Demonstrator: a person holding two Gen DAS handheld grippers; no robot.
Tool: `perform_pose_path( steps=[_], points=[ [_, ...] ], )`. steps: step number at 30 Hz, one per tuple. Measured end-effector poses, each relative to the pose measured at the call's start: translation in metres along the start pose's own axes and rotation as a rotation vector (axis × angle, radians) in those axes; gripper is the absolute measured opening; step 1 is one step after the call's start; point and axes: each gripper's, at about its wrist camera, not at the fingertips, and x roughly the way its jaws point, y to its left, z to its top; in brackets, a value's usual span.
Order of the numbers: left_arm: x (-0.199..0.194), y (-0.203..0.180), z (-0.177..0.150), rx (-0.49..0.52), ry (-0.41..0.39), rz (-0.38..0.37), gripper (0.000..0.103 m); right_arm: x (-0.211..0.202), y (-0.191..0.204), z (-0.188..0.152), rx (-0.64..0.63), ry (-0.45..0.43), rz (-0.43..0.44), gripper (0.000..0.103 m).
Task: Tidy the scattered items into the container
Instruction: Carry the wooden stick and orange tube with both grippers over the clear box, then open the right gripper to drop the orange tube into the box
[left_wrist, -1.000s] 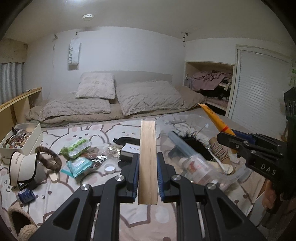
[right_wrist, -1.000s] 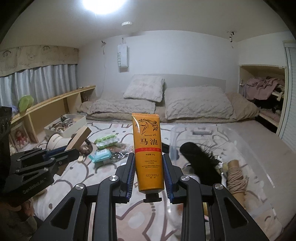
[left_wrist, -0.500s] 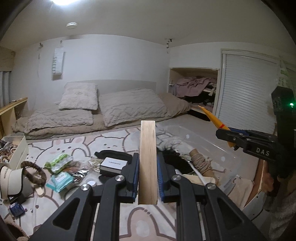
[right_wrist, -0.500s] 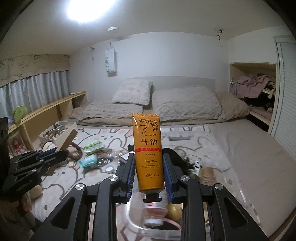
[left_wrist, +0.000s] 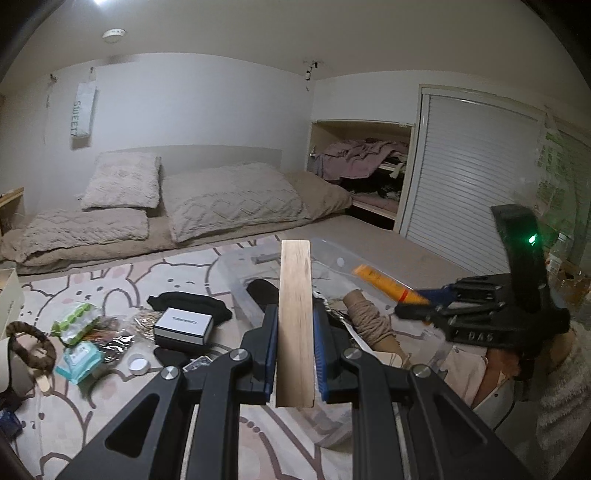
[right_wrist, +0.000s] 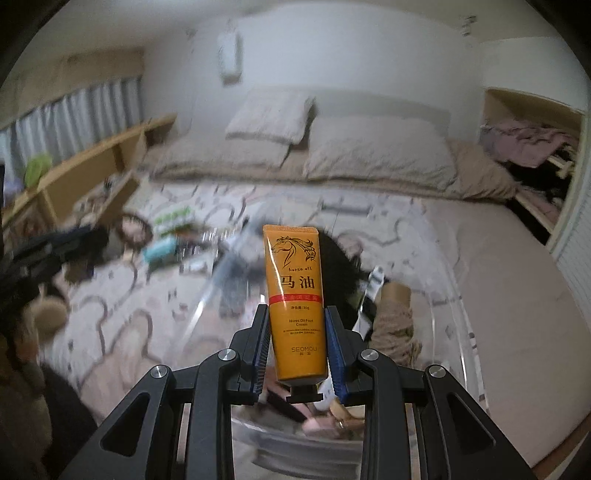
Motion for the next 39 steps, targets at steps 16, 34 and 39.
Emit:
perform_pose_path(
  steps=[16,34,39],
  points=[
    [0.029,-0.005,-0.004,-0.004,0.054,-0.03,0.018,0.052,-0.012,-0.022,-0.315,0.359,0.167,0.029],
    [0.054,-0.025,-0.007,0.007,0.12,-0.103,0.018,0.048,-0.023,-0.016,-0.336,0.461,0.306,0.029],
    [0.065,-0.029,-0.009,0.007,0.166,-0.135,0.018,0.045,-0.032,-0.016,-0.315,0.426,0.265,0.029]
  ],
)
